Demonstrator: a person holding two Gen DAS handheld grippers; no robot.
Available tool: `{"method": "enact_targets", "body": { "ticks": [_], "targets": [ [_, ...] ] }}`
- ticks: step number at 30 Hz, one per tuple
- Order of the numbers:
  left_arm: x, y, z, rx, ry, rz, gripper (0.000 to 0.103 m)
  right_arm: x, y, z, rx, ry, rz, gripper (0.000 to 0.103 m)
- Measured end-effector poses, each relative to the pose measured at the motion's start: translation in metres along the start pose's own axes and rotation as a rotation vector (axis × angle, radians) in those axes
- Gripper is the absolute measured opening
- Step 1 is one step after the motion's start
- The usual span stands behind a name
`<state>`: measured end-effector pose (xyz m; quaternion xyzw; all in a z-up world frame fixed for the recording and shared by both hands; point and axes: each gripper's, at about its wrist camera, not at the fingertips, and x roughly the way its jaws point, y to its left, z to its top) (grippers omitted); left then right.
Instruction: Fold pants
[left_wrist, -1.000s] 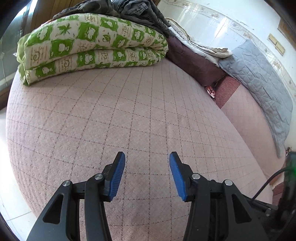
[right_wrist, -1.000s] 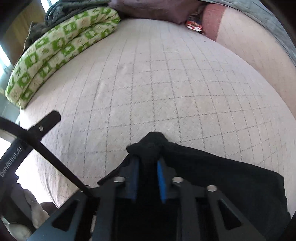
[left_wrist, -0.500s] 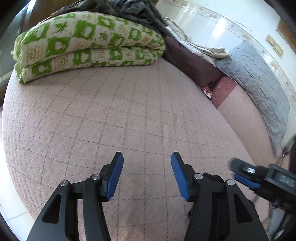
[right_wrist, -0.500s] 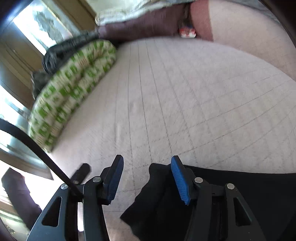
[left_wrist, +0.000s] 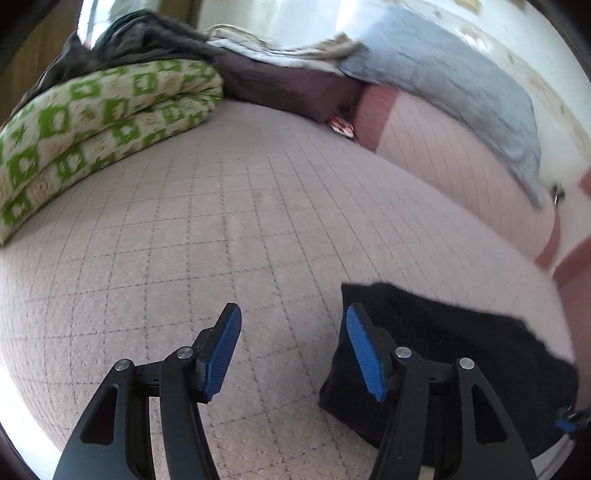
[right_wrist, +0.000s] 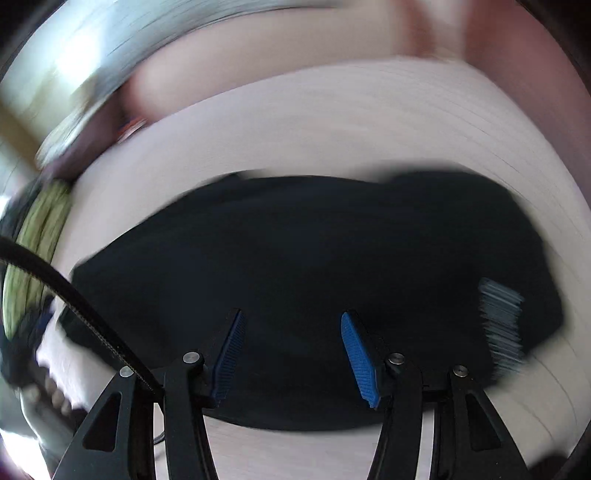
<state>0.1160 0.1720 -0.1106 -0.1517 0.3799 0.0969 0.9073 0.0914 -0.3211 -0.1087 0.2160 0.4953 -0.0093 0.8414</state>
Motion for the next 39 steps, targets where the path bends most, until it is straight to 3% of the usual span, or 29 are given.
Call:
{"method": "enact_targets", "body": {
  "ticks": [2,4,5,6,7,10,15,20,22,28,29,30,33,35,36,39],
  "targets": [
    [0.004,-0.006,-0.003,0.026,0.018,0.021,0.059,-0.017,-0.052,0.002,0.141,-0.049,0.048,0.048],
    [0.006,-0.006,-0.005,0.021,0.034,0.022,0.059,-0.034,-0.092,0.006,0.255,-0.109,0.092,0.027],
    [0.006,-0.004,-0.006,0.014,0.037,0.017,0.059,-0.038,-0.101,0.007,0.288,-0.123,0.108,0.027],
    [0.004,-0.003,-0.006,0.008,0.036,0.011,0.059,-0.046,-0.105,0.008,0.302,-0.151,0.067,0.028],
    [0.002,-0.002,-0.006,0.004,0.031,0.004,0.059,-0.055,-0.102,0.01,0.286,-0.184,0.029,0.035],
    [-0.005,-0.008,-0.008,0.03,-0.001,0.007,0.059,-0.066,-0.08,0.02,0.192,-0.233,0.05,0.049],
    [-0.006,-0.028,-0.017,0.107,-0.01,0.015,0.059,-0.044,-0.022,0.06,-0.054,-0.152,0.098,0.049],
    [-0.015,-0.055,-0.026,0.226,-0.065,0.015,0.059,0.01,0.055,0.085,-0.277,-0.047,0.133,0.055],
    [-0.011,-0.066,-0.031,0.28,-0.055,0.012,0.059,0.033,0.074,0.091,-0.312,-0.007,0.149,0.058],
    [0.004,-0.074,-0.034,0.316,-0.012,0.006,0.059,0.106,0.116,0.099,-0.379,0.131,0.121,0.059],
    [0.006,-0.074,-0.034,0.319,-0.006,0.012,0.059,0.115,0.121,0.098,-0.397,0.161,0.124,0.052],
    [0.009,-0.074,-0.033,0.317,0.001,0.015,0.059,0.124,0.129,0.095,-0.423,0.197,0.121,0.017],
    [0.016,-0.072,-0.03,0.298,0.024,0.006,0.06,0.131,0.152,0.097,-0.5,0.175,0.028,0.014],
    [0.023,-0.069,-0.031,0.283,0.055,0.011,0.064,0.134,0.156,0.108,-0.479,0.149,-0.003,0.013],
    [0.026,-0.067,-0.03,0.271,0.071,0.006,0.064,0.136,0.157,0.115,-0.464,0.123,-0.021,0.002],
    [0.027,-0.059,-0.027,0.218,0.088,-0.032,0.065,0.139,0.16,0.13,-0.437,0.009,-0.122,0.002]
  ]
}}
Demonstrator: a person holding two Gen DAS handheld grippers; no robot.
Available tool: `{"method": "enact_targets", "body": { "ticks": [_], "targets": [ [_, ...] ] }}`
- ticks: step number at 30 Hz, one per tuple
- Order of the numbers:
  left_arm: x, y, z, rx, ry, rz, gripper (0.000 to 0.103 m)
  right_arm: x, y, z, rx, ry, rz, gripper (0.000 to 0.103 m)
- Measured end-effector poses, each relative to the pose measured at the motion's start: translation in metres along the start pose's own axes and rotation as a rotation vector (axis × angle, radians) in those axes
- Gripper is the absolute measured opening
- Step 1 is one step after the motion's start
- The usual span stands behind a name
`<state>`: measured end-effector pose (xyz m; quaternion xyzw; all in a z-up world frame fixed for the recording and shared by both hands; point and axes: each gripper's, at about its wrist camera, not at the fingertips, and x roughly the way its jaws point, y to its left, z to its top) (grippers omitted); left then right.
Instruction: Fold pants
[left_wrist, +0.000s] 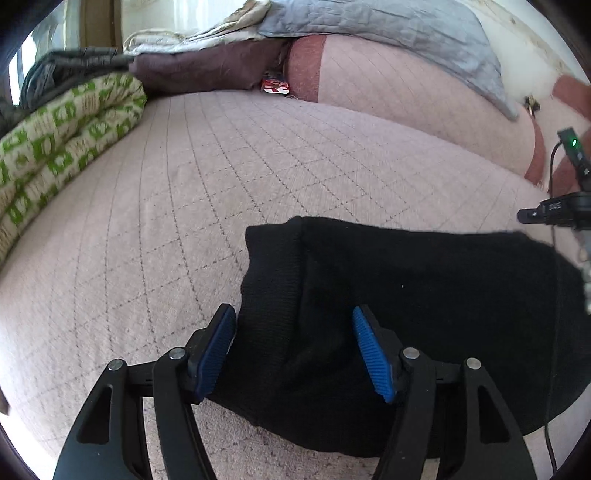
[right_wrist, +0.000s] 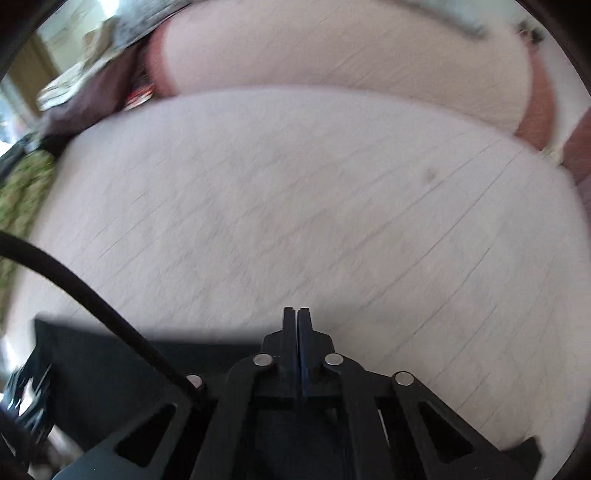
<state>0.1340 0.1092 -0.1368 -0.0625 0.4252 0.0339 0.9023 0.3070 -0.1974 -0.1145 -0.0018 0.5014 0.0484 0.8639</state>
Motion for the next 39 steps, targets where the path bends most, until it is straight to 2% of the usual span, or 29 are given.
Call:
{"method": "enact_targets", "body": {
  "ticks": [1,4,8,11,14,15,16,18,19,20,21,22,24,27,28,30,34,39],
  "targets": [
    [-0.001,0.001,0.0,-0.004,-0.001,-0.002,0.065,0.0,-0.003,0.002,0.026,-0.008,0.004,0.009],
    [-0.005,0.002,0.001,-0.013,-0.016,-0.015,0.065,-0.026,-0.019,-0.008,0.13,-0.069,0.068,0.018],
    [-0.013,0.006,0.002,-0.036,-0.039,-0.048,0.065,-0.073,-0.041,-0.065,0.156,-0.111,0.117,0.029],
    [-0.017,0.011,0.002,-0.073,-0.03,-0.084,0.065,-0.097,-0.065,-0.117,0.173,-0.111,0.054,0.037],
    [-0.021,0.018,0.0,-0.117,-0.024,-0.121,0.065,-0.109,-0.112,-0.166,0.235,-0.091,-0.054,0.043],
    [-0.023,0.019,0.0,-0.122,-0.029,-0.123,0.065,-0.111,-0.136,-0.182,0.294,-0.084,-0.09,0.042],
    [-0.025,0.019,0.0,-0.122,-0.034,-0.122,0.065,-0.111,-0.151,-0.193,0.341,-0.086,-0.081,0.031],
    [-0.029,0.015,0.001,-0.108,-0.032,-0.104,0.065,-0.119,-0.177,-0.21,0.444,-0.136,-0.01,0.013],
    [-0.032,0.013,0.001,-0.1,-0.022,-0.094,0.065,-0.126,-0.182,-0.215,0.482,-0.167,-0.001,0.015],
    [-0.035,0.011,0.0,-0.098,-0.014,-0.094,0.065,-0.134,-0.186,-0.221,0.508,-0.205,-0.032,0.019],
    [-0.039,0.009,-0.003,-0.097,-0.005,-0.094,0.065,-0.143,-0.186,-0.227,0.517,-0.25,-0.075,0.035],
    [-0.044,0.006,-0.006,-0.092,0.003,-0.091,0.065,-0.15,-0.185,-0.232,0.523,-0.294,-0.097,0.056],
    [-0.056,0.002,-0.013,-0.09,0.01,-0.081,0.065,-0.162,-0.182,-0.247,0.532,-0.37,-0.141,0.063],
    [-0.071,0.003,-0.022,-0.132,0.017,-0.067,0.067,-0.158,-0.179,-0.268,0.515,-0.378,-0.208,0.063],
    [-0.075,0.004,-0.025,-0.153,0.021,-0.063,0.067,-0.158,-0.182,-0.271,0.537,-0.364,-0.205,0.063],
    [-0.083,0.006,-0.029,-0.194,0.026,-0.055,0.067,-0.163,-0.185,-0.276,0.549,-0.401,-0.145,0.063],
    [-0.092,0.009,-0.033,-0.239,0.012,-0.018,0.069,-0.164,-0.168,-0.27,0.486,-0.421,-0.138,0.063],
    [-0.085,0.017,-0.035,-0.277,0.041,0.003,0.07,-0.154,-0.154,-0.266,0.453,-0.413,-0.123,0.063]
  ]
}}
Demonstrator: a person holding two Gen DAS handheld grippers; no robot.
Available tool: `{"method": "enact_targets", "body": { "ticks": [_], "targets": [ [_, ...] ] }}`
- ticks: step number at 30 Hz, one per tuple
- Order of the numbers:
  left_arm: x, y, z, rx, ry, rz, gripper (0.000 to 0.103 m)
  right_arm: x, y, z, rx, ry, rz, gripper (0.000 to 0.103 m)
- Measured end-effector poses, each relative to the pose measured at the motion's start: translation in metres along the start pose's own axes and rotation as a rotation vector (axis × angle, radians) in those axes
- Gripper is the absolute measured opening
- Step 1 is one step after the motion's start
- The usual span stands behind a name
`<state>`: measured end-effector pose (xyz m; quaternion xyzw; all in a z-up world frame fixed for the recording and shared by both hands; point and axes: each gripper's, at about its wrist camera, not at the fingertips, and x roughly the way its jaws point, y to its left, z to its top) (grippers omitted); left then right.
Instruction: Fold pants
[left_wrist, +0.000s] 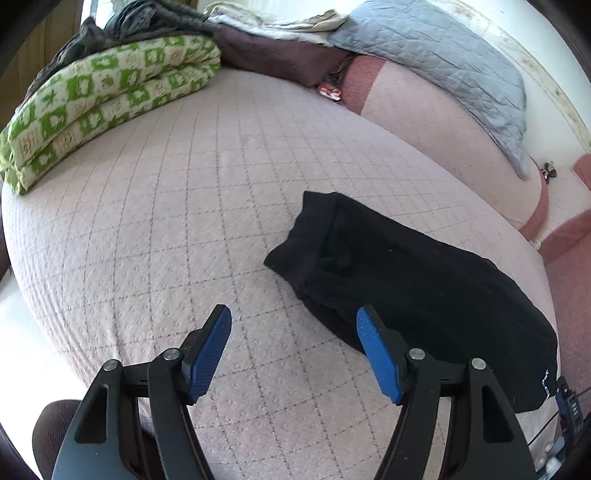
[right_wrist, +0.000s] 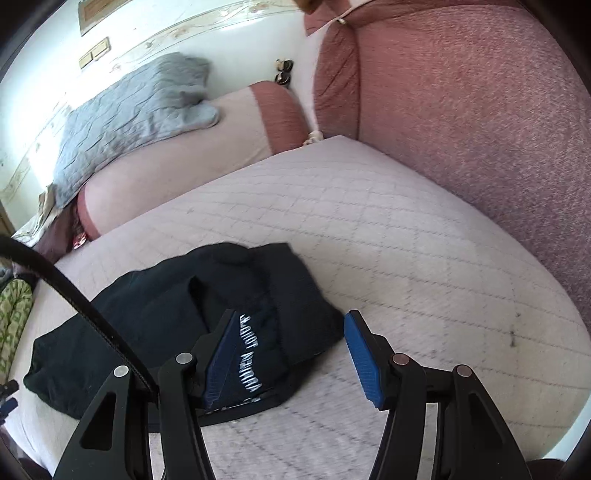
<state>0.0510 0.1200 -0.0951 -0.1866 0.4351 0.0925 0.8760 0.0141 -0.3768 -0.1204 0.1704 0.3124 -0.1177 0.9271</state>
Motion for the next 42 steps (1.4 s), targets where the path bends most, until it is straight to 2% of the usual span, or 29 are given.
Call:
{"method": "enact_targets", "body": {
  "ticks": [10,19,21,22,23,25,28,31,34,37,39,40,42],
  "targets": [
    [-0.006,0.014,-0.007,-0.062,0.012,0.031,0.07,-0.005,0.011,-0.006,-0.052,-0.031,-0.05,0.065],
    [0.003,0.023,-0.002,-0.133,0.032,-0.028,0.07,-0.035,0.027,-0.009,-0.132,-0.116,-0.114,0.068],
    [0.005,0.03,0.002,-0.157,0.028,-0.041,0.07,-0.048,0.048,-0.005,-0.215,-0.145,-0.1,0.068],
    [0.007,0.033,0.004,-0.162,0.027,-0.042,0.07,-0.053,0.061,-0.003,-0.254,-0.144,-0.072,0.071],
    [0.009,0.036,0.006,-0.174,0.025,-0.044,0.07,-0.057,0.077,0.001,-0.303,-0.132,-0.007,0.073],
    [0.015,0.042,0.009,-0.197,0.024,-0.059,0.07,-0.059,0.105,0.007,-0.374,-0.092,0.105,0.079],
    [0.03,0.048,0.016,-0.225,0.023,-0.072,0.07,-0.052,0.154,0.014,-0.476,-0.009,0.25,0.079],
    [0.039,0.042,0.027,-0.187,-0.014,-0.083,0.07,-0.036,0.212,0.018,-0.548,0.11,0.39,0.079],
    [0.048,0.036,0.03,-0.16,-0.026,-0.158,0.07,-0.01,0.28,0.016,-0.609,0.26,0.502,0.079],
    [0.05,0.032,0.023,-0.134,-0.05,-0.172,0.07,0.018,0.341,0.006,-0.665,0.375,0.567,0.079],
    [0.053,0.029,0.024,-0.127,-0.031,-0.228,0.04,0.038,0.383,0.0,-0.705,0.438,0.594,0.079],
    [0.06,0.03,0.024,-0.14,0.006,-0.276,0.018,0.047,0.402,-0.004,-0.719,0.469,0.602,0.079],
    [0.065,0.038,0.02,-0.201,0.021,-0.33,0.018,0.067,0.441,-0.016,-0.749,0.539,0.606,0.079]
  ]
}}
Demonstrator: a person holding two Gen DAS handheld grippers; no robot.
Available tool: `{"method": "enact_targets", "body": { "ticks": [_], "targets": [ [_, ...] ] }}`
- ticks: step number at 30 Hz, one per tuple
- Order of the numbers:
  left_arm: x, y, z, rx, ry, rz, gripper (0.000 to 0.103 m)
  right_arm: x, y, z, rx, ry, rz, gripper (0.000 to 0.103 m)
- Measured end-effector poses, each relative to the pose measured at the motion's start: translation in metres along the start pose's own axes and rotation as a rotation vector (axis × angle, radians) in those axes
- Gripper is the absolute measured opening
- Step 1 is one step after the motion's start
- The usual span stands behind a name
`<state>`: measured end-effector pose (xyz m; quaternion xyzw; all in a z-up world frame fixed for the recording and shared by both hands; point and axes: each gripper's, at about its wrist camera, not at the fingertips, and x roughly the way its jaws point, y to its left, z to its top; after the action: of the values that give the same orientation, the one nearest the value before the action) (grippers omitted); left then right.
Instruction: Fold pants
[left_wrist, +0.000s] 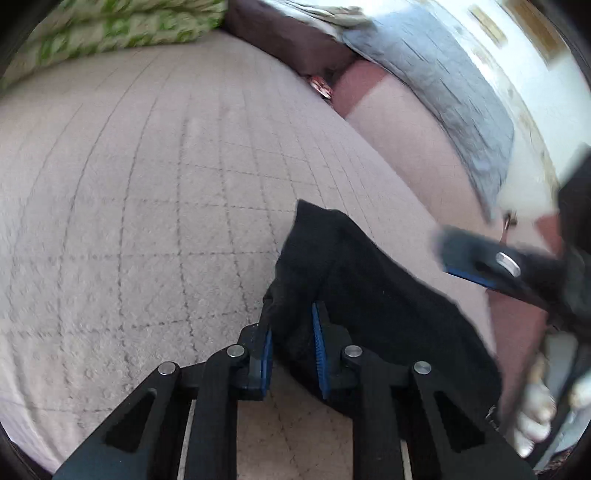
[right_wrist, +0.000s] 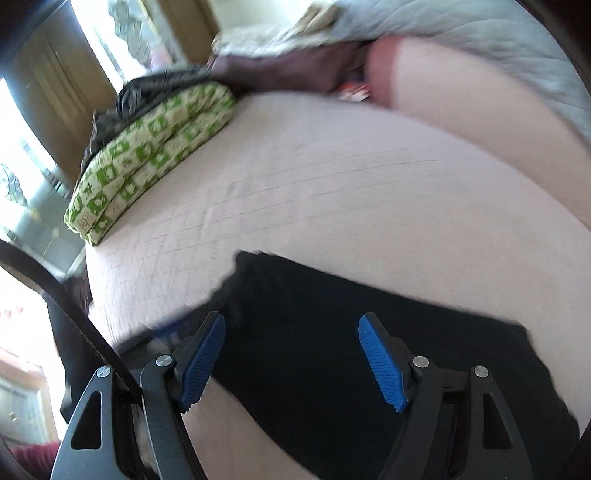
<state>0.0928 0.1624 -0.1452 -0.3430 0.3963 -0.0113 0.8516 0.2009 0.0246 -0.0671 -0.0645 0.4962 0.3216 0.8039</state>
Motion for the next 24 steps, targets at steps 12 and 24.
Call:
{"method": "enact_targets", "body": {
  "ticks": [12,24],
  "targets": [
    [0.005,0.0,0.0,-0.091,-0.026,-0.095,0.047,0.135,0.076,0.041,-0.269,0.35,-0.215,0.074],
    [-0.001,-0.053,-0.004,-0.059,0.076,-0.304,0.014,0.039,0.044,0.007,-0.182,0.178,-0.203,0.017]
  ]
}}
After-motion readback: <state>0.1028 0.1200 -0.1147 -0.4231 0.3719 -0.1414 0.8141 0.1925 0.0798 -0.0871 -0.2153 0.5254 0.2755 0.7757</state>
